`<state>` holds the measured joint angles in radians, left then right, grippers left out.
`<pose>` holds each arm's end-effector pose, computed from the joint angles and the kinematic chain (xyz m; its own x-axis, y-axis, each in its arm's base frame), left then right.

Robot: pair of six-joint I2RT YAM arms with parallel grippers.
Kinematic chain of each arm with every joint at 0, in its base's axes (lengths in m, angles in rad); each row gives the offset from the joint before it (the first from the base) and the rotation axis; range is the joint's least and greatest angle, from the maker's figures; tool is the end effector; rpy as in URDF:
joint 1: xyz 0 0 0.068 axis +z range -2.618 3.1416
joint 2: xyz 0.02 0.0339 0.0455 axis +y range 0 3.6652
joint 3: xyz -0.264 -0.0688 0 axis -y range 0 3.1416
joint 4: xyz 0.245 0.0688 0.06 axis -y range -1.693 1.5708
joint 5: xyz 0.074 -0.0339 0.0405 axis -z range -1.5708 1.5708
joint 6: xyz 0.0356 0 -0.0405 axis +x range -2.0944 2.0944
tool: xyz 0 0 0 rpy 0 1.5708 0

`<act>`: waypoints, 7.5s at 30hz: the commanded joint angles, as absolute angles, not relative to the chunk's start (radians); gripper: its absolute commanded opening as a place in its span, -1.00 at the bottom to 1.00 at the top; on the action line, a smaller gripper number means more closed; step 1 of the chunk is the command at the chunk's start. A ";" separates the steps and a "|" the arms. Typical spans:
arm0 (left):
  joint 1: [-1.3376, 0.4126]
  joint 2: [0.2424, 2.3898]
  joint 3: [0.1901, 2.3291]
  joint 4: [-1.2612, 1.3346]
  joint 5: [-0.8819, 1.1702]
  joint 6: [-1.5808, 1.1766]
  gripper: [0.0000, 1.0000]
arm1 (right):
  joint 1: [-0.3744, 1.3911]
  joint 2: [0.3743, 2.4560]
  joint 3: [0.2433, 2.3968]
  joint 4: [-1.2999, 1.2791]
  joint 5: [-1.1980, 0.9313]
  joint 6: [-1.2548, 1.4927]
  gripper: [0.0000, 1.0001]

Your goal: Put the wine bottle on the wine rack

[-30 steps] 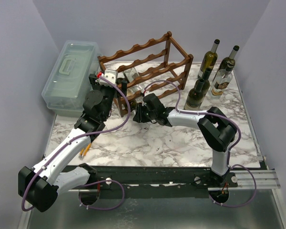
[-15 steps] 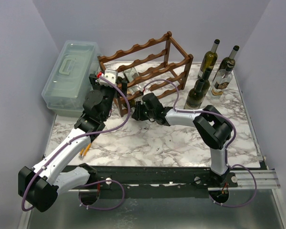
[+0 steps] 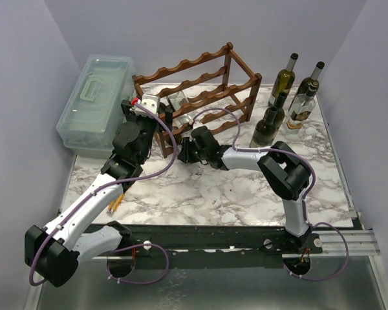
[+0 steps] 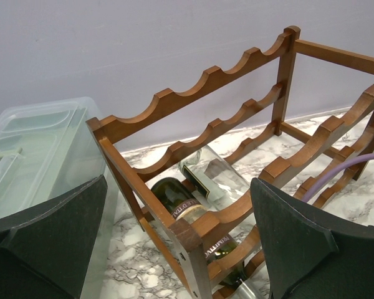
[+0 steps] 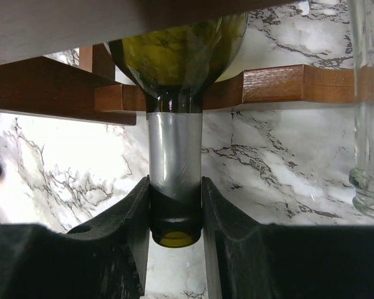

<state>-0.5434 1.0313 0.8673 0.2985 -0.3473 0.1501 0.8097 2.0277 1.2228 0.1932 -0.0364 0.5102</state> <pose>0.2137 -0.1150 0.3736 0.1430 0.0779 -0.9867 0.1781 0.9786 0.1031 0.3020 0.3189 0.1525 -0.7090 -0.0368 -0.7042 -0.4560 0.7857 0.4180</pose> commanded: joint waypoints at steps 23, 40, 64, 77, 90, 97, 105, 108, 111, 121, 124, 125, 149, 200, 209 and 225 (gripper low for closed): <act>-0.486 1.076 0.923 0.223 -0.329 -0.009 0.97 | 0.812 1.992 1.196 0.155 -0.031 0.539 -0.08; -0.233 1.260 1.043 0.056 -0.127 -0.380 0.82 | 0.812 1.933 1.173 0.154 -0.033 0.541 0.06; -0.226 1.352 1.081 0.002 -0.009 -0.479 -0.24 | 0.812 2.050 1.263 0.140 0.045 0.530 -0.29; -0.226 1.354 1.091 -0.032 -0.008 -0.480 -0.50 | 0.812 2.101 1.341 0.169 0.113 0.525 -0.58; -0.226 1.343 1.107 -0.040 0.033 -0.451 -0.24 | 0.813 1.990 1.273 0.160 0.045 0.518 -0.04; -0.226 1.337 1.112 -0.046 0.037 -0.437 -0.09 | 0.811 1.836 1.238 0.084 -0.031 0.493 0.08; -0.226 1.318 1.120 -0.052 0.071 -0.390 0.12 | 0.812 1.542 1.243 -0.173 0.144 0.331 0.05; -0.227 1.308 1.123 -0.053 0.091 -0.374 0.30 | 0.811 1.407 1.260 -0.267 0.271 0.252 0.00; -0.229 1.301 1.123 -0.052 0.100 -0.363 0.40 | 0.810 1.303 1.283 -0.336 0.415 0.188 0.00; -0.236 1.292 1.117 -0.052 0.072 -0.321 0.45 | 0.608 1.145 1.341 -0.528 0.674 0.221 0.21; -0.237 1.293 1.119 -0.052 0.074 -0.319 0.45 | 0.481 1.137 1.346 -0.574 0.576 0.278 0.38; -0.236 1.291 1.120 -0.052 0.080 -0.319 0.45 | 0.451 1.140 1.348 -0.581 0.564 0.290 0.48; -0.239 1.247 1.110 -0.050 0.037 -0.302 0.74 | 0.355 1.360 1.267 -0.481 0.434 0.345 0.07; -0.889 1.224 0.907 0.160 0.270 0.295 0.97 | 0.355 0.967 1.084 -0.146 -0.372 0.816 -0.99; -0.905 1.238 0.910 0.160 0.020 0.342 0.97 | 0.356 0.940 1.078 -0.102 -0.413 0.873 -0.99; -0.907 1.186 0.888 0.178 -0.152 0.452 -1.00 | 0.356 1.011 1.144 -0.349 -0.458 0.673 -0.12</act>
<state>-0.9203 1.2255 0.9066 0.1417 -0.0406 0.3717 0.3534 1.0019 1.0595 -0.2310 -0.4095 0.7650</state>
